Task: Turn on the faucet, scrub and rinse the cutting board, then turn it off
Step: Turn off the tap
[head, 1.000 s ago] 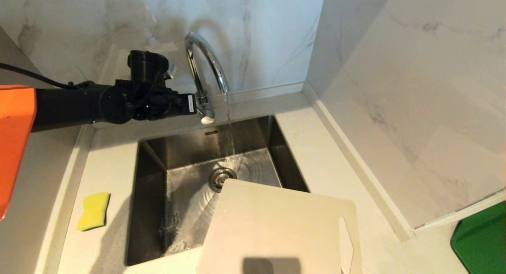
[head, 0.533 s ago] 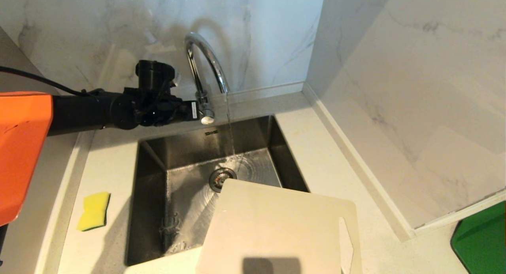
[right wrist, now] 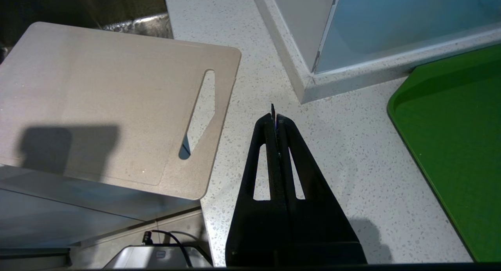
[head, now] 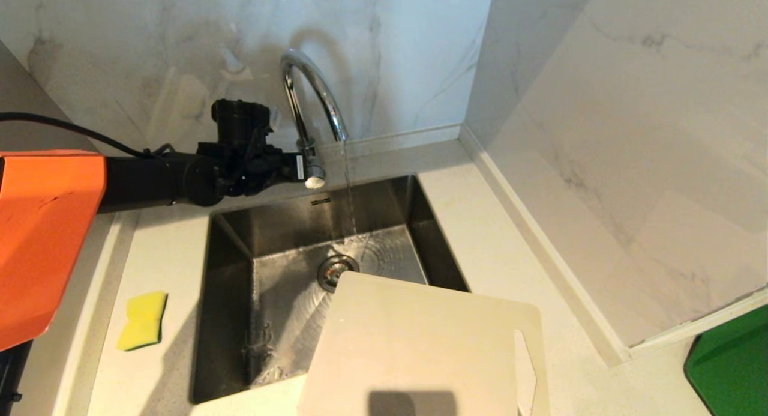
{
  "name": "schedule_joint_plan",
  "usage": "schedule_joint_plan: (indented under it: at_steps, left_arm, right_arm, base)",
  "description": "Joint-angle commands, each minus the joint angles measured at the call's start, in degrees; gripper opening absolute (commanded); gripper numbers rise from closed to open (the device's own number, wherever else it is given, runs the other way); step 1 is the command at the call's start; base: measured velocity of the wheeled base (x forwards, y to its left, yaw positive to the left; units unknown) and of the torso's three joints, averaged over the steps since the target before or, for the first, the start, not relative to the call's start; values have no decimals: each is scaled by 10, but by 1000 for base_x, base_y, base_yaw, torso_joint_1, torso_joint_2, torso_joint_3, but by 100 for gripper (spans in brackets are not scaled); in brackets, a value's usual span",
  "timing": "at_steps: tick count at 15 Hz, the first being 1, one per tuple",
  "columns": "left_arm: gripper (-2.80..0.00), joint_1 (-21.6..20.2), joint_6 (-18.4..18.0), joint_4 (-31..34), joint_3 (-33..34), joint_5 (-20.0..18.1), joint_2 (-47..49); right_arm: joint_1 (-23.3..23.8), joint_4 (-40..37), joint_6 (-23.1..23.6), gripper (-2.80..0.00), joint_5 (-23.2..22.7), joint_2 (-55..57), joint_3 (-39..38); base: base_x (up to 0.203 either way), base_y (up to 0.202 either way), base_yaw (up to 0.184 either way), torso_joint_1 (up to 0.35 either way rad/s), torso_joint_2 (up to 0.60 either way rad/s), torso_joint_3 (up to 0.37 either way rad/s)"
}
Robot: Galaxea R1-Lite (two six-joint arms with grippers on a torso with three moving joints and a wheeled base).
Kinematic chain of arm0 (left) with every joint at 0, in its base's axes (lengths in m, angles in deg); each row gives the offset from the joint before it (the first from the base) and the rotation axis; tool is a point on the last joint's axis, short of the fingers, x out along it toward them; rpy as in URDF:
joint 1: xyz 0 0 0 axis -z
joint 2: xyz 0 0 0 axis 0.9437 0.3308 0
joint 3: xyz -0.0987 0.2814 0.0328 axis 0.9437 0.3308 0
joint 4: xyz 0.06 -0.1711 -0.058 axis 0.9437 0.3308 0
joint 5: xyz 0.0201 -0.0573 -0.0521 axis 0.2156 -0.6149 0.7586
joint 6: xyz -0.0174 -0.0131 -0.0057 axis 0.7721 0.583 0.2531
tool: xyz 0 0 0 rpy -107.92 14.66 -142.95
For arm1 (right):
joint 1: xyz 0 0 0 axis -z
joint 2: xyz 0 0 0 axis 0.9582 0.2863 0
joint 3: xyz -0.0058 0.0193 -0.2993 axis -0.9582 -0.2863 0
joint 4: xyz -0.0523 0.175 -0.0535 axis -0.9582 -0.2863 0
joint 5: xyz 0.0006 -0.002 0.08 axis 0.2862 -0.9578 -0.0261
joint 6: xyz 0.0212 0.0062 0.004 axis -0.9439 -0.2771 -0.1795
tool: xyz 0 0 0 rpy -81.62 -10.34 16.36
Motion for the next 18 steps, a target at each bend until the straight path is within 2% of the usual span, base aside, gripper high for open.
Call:
schedule_joint_plan:
  at_steps: [1, 4, 8, 18]
  left_arm:
    - [-280, 0, -26, -12, -11, 3, 14]
    - [-280, -1, -51, -36, -17, 3, 18]
    - [-280, -4, -53, -42, -16, 21, 18]
    - [-280, -12, -48, -37, -16, 19, 15]
  right_arm:
    - [0, 0, 0, -280, 0, 0, -1]
    - [0, 0, 0, -280, 0, 0, -1]
    - [0, 1, 0, -280, 0, 0, -1]
    - [0, 0, 0, -280, 0, 0, -1]
  base:
    - [0, 0, 0, 0, 0, 0]
    - [0, 0, 0, 0, 0, 0]
    - [0, 0, 0, 0, 0, 0]
    - [0, 0, 0, 0, 0, 0]
